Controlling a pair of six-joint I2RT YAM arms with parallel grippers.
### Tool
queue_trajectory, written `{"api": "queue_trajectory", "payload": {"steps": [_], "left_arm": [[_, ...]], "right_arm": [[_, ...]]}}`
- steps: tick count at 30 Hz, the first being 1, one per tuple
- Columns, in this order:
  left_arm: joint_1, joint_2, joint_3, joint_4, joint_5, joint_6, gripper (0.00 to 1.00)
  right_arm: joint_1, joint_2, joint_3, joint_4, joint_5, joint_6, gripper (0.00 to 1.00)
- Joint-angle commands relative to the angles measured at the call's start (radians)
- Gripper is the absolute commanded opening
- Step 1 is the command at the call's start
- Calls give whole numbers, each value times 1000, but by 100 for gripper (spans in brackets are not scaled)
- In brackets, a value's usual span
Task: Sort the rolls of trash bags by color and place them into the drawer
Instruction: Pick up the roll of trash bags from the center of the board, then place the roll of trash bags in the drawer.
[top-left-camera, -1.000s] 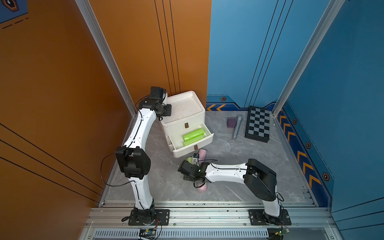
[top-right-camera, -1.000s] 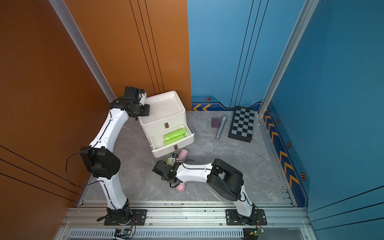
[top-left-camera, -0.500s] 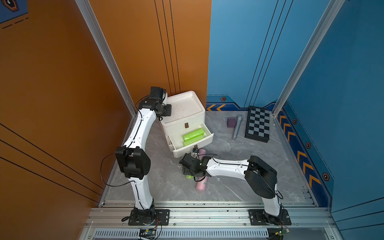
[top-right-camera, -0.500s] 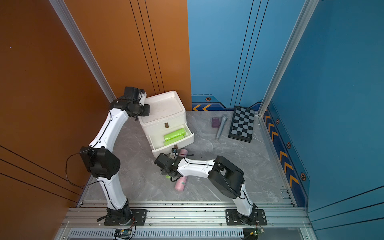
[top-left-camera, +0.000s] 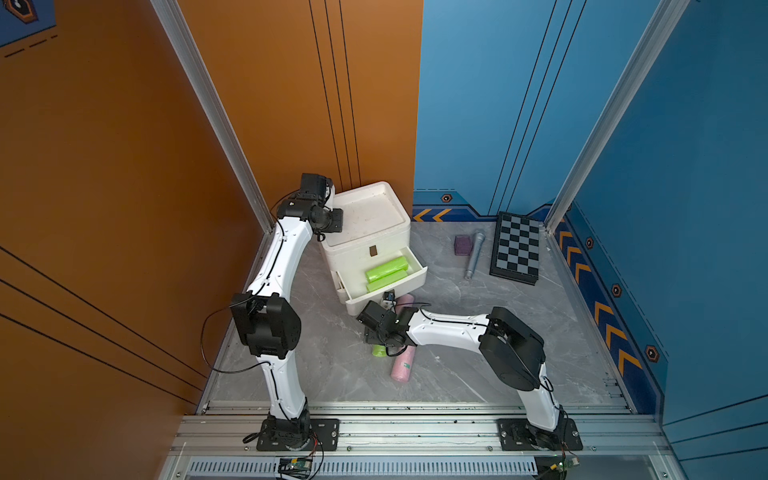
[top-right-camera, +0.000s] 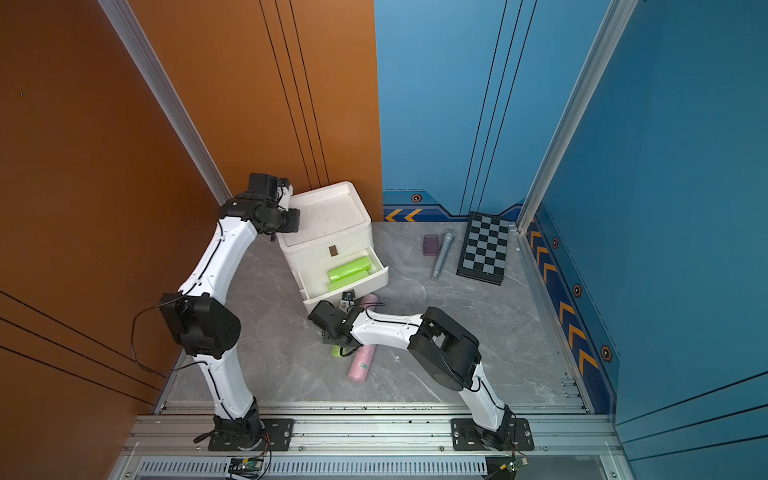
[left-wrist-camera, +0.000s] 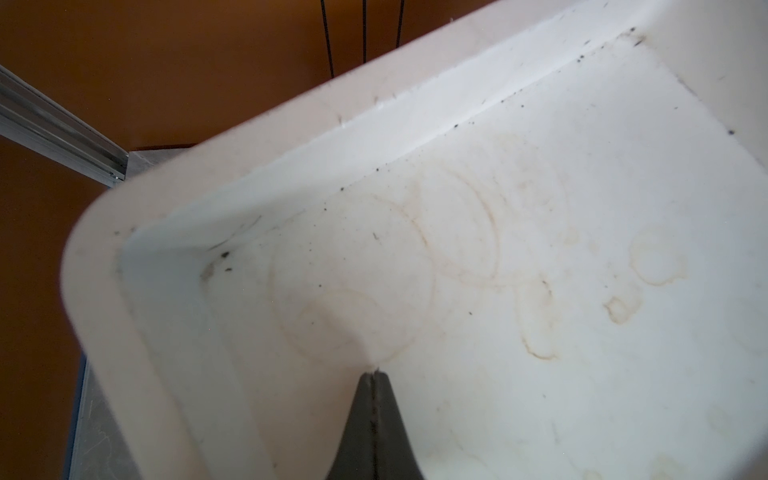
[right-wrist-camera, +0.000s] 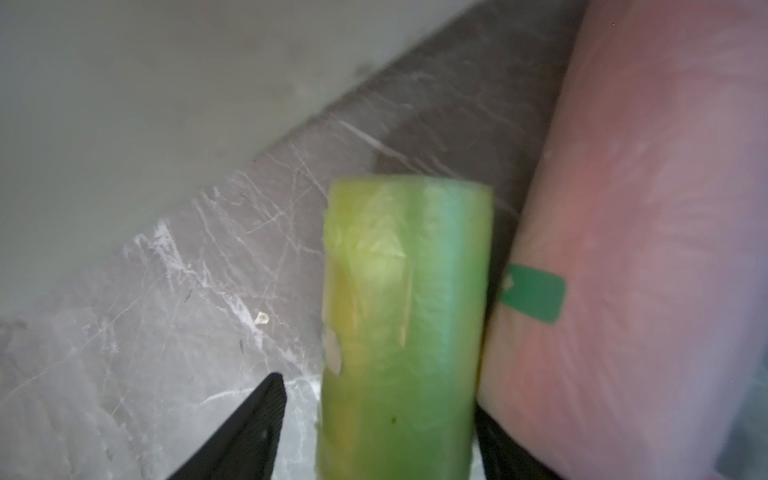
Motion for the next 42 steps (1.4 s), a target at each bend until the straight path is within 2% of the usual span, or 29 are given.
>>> {"api": "queue_trajectory", "payload": {"steps": [1,7,10,20,28,36,42], "left_arm": [[7,103,-83,-293,20,-3,0],[8,107,-82,-292,21,-1,0],[8,110,-79,-292,24,-2,0],[9,100,-84,-293,22,-3,0],[9,85,-96,-293,20,-3,0],[7,74,-101,-293,19,-5,0],[7,72,-105,-293,18,-7,0]], "right_arm": [[-14,42,20,-31,14,-20,63],[-9,31,-17,-32,-1,3,44],[2,-7,-52,-31,-4,16,38],[62,-201,-174,3,-56,63,37],[71,-364,-258,68,-119,107,38],[8,-480,-268,209,-165,174,37],[-78,-485,-162,256,-96,171,37]]}}
